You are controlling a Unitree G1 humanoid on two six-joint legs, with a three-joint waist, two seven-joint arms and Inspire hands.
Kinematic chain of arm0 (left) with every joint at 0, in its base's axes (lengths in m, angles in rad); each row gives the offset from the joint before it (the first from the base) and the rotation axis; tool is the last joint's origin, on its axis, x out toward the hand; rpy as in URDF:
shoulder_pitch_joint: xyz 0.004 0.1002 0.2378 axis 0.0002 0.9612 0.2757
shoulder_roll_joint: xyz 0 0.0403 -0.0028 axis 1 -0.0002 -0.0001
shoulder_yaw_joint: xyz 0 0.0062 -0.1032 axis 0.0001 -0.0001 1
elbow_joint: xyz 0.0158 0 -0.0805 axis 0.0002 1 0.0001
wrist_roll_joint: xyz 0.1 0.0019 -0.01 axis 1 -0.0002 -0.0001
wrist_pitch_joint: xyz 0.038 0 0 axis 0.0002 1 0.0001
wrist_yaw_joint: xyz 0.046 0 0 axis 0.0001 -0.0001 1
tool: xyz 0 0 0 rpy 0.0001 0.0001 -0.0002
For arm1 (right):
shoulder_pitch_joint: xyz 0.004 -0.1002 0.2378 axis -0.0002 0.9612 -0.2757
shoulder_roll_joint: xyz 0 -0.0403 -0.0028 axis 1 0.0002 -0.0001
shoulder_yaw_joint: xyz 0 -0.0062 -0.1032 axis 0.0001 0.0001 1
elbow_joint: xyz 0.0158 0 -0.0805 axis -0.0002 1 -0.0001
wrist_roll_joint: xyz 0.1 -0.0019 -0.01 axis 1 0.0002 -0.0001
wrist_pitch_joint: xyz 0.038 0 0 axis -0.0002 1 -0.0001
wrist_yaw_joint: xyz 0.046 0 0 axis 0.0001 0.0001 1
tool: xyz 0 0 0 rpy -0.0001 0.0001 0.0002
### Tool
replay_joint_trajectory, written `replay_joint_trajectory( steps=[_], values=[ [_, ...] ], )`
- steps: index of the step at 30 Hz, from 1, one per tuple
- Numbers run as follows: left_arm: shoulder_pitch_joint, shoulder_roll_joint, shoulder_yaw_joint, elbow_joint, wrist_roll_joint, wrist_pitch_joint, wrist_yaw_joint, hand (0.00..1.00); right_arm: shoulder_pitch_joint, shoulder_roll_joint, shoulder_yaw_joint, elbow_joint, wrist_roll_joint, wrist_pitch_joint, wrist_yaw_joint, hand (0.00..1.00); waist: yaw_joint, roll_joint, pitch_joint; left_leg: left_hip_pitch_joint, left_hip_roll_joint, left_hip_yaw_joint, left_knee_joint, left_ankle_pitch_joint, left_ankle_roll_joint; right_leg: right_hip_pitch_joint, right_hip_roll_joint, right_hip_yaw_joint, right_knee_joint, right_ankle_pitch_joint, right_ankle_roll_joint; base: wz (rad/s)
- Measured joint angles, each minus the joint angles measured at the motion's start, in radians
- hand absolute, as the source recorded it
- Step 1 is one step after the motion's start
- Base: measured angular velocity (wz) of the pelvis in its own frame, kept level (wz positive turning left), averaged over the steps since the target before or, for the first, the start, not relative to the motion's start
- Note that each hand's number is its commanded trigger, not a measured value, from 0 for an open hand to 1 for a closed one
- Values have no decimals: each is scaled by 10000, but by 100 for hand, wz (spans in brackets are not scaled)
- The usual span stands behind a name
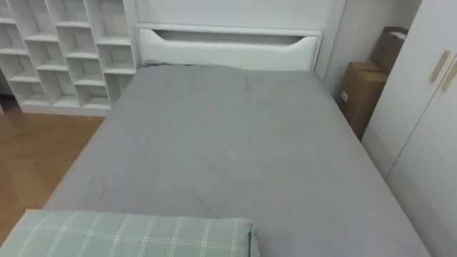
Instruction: Hang clothes
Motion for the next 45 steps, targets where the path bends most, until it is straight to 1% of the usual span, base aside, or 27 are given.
replay_joint_trajectory(
  steps=[1,3,4,6,9,14,20,32,34,38,40,43,44,45],
  values=[
    [3,11,0,68,-5,1,-40,0,23,0,-1,19,0,-1,86,0,-78,34,6,-16,-28,-9,-2,0,22,-10,-16,8,-2,11,19,0],
    [4,53,-24,133,-10,2,-117,0,78,-1,2,17,137,-3,184,0,-121,66,-6,-19,-54,-17,-7,12,44,-10,-37,17,-1,16,28,0],
    [4,122,-119,165,-14,1,-190,0,91,-6,2,16,258,-3,267,0,-124,79,-14,-18,-73,-33,-32,32,72,-10,-50,10,-1,16,28,3],
    [7,197,-259,256,-24,2,-237,0,78,-28,-1,14,355,-14,369,0,-124,76,-5,6,-101,-34,-110,73,96,-22,-77,11,4,17,31,2],
    [31,203,-586,298,-67,31,-239,0,4,-56,93,-84,446,-16,480,0,-118,171,2,-59,-148,-25,-171,134,133,-128,-126,35,16,24,43,0],
    [56,181,-601,302,-26,153,-369,0,-195,-91,223,-79,428,-10,971,0,-104,207,3,-71,-186,-21,-196,173,158,-162,-131,267,16,30,52,0],
    [72,165,-601,289,-22,192,-440,0,-218,-132,371,-80,429,-10,1210,0,-100,237,6,-80,-192,-20,-192,175,162,-161,-138,259,14,31,53,0],
    [80,175,-600,298,-18,220,-734,0,-261,-120,365,-7,261,-22,1116,0,-110,278,36,-26,-222,-3,-221,190,187,-141,-167,364,12,36,63,0],
    [122,191,-650,282,-24,222,-807,0,-264,-124,372,-3,282,-22,1118,0,-112,277,36,4,-221,60,-267,203,198,-156,-167,526,10,36,64,-6],
    [157,202,-758,261,-19,222,-810,0,-289,-124,373,0,304,-16,1115,0,-119,275,40,-20,-221,182,-293,223,216,-255,-180,697,18,36,64,-8],
    [172,219,-763,269,-23,226,-803,0,-348,-127,375,48,311,-5,1110,0,-125,270,47,-10,-220,293,-294,224,225,-306,-195,863,32,37,65,-12],
    [177,218,-806,277,-22,284,-785,0,-401,-128,381,52,325,-5,1080,0,-126,275,54,8,-218,464,-298,202,259,-396,-236,988,81,49,86,-14],
    [175,218,-815,277,-19,292,-784,0,-430,-131,381,53,350,-6,1073,0,-126,286,65,6,-216,495,-300,200,264,-436,-244,1018,116,50,87,-14],
    [167,224,-870,276,-18,308,-784,0,-451,-132,380,54,357,-16,1052,0,-175,299,95,6,-218,508,-304,195,272,-464,-255,1086,152,66,113,-8]
  ],
)
